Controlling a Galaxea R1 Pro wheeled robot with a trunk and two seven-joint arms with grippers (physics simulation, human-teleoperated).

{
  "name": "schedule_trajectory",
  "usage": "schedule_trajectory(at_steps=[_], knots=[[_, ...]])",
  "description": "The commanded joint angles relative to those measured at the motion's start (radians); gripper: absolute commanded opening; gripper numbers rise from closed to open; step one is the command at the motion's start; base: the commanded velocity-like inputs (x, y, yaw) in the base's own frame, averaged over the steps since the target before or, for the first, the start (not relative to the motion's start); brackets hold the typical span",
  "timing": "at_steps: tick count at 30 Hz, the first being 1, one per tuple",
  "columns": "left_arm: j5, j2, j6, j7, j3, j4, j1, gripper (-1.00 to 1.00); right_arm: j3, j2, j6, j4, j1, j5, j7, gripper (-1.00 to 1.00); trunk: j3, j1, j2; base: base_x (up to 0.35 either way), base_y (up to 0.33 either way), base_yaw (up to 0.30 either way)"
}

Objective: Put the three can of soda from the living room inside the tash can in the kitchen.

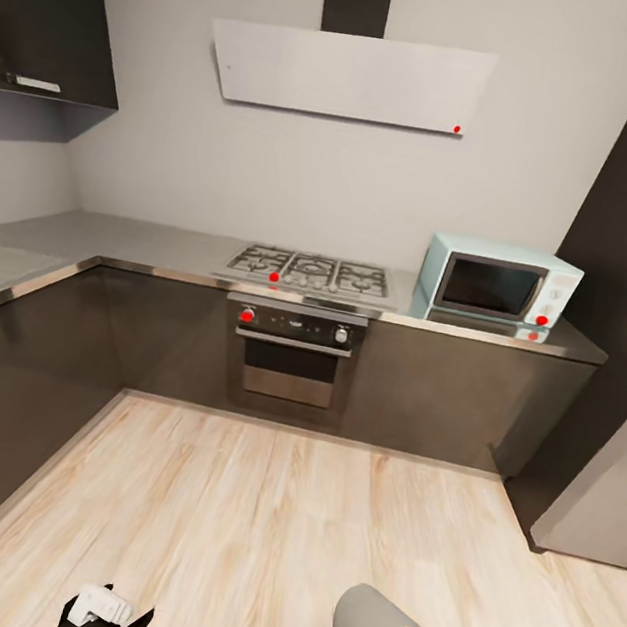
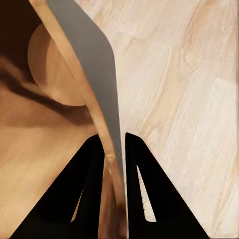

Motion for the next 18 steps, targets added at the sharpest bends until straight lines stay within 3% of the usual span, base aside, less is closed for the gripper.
schedule_trajectory(at_steps=[1, 18], knots=[[0.0, 0.0, 0.0, 0.0, 0.0, 0.0, 0.0, 1.0, -0.006, 0.0, 0.0, -0.002, -0.001, -0.008, 0.007, -1.0, 0.001, 0.0, 0.0, -0.322, 0.0, -0.197], [0.0, -0.001, -0.001, 0.001, -0.001, 0.001, 0.0, 1.0, -0.007, 0.0, 0.0, -0.002, -0.001, -0.009, 0.007, -1.0, 0.013, 0.0, 0.0, -0.313, 0.0, -0.226]])
